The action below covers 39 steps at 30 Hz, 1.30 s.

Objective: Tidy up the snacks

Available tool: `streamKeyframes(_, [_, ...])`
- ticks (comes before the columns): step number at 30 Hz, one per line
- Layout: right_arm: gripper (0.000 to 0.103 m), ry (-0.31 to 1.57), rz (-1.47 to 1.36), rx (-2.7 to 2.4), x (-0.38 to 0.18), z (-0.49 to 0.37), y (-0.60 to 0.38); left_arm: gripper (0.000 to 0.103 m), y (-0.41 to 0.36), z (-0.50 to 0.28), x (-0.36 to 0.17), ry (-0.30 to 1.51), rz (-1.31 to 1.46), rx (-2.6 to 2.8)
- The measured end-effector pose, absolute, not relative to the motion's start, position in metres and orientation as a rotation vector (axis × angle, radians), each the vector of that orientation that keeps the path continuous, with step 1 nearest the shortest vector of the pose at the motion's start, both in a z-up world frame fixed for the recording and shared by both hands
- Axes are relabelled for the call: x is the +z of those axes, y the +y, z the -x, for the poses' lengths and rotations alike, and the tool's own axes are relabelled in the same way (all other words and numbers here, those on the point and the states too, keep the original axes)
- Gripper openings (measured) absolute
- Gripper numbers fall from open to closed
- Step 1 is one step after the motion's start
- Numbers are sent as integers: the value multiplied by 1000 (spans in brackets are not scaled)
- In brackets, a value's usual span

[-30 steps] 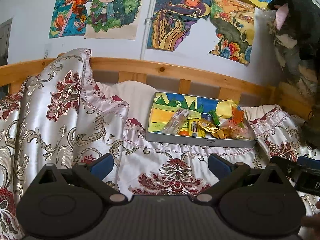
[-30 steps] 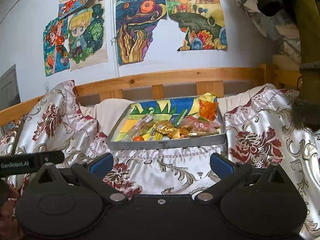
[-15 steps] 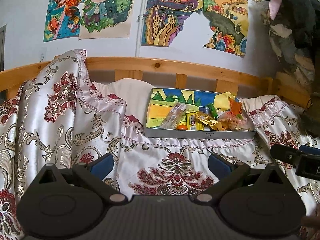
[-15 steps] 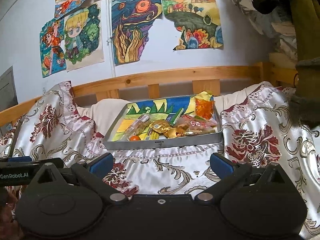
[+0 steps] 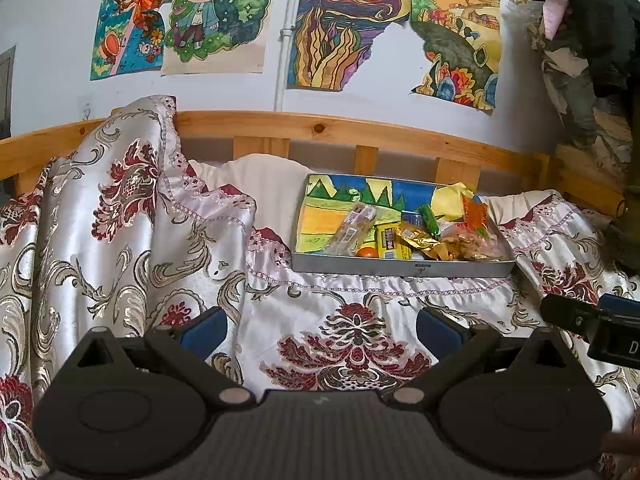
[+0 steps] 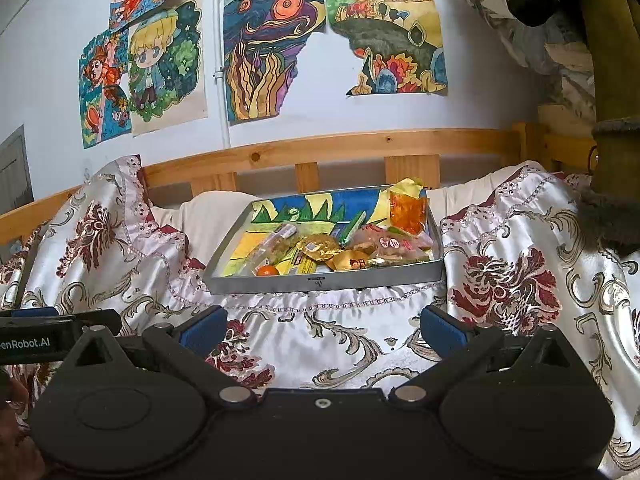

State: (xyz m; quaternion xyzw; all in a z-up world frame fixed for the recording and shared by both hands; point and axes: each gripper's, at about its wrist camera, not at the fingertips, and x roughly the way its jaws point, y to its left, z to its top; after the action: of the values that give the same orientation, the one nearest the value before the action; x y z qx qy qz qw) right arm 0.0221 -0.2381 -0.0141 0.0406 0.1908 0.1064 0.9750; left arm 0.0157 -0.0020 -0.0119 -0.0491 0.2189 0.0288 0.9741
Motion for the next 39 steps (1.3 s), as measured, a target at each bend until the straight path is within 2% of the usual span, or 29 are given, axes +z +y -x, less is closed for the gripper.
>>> streamKeyframes(39, [102,387,-76,216,-15,-22,-237,103,-1,-16,-15,453,109,69])
